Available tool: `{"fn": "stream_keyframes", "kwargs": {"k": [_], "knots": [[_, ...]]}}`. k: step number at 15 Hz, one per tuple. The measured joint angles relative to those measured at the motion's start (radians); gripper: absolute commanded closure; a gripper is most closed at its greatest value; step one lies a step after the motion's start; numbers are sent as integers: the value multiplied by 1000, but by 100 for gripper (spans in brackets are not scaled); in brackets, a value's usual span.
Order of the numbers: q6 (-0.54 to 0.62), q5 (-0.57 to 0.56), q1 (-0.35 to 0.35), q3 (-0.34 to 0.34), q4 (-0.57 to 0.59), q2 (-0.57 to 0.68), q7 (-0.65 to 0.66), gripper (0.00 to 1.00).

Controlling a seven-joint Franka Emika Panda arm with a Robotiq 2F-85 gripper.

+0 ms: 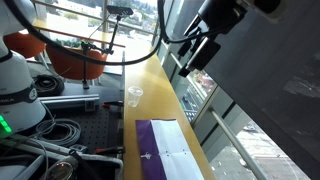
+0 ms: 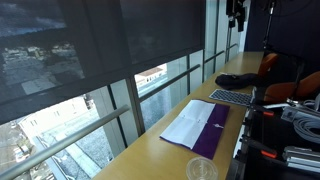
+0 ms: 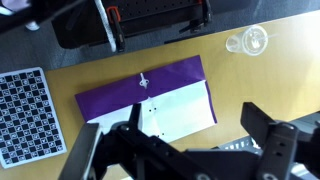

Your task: Close the purple file holder

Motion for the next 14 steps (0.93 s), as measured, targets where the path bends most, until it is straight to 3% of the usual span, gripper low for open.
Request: {"fn": "stream_keyframes", "kwargs": {"k": [9,14], "knots": [[394,3,-39,4,-26,328,-156,0],[515,9,-95,45,76,583,-168,0]]}}
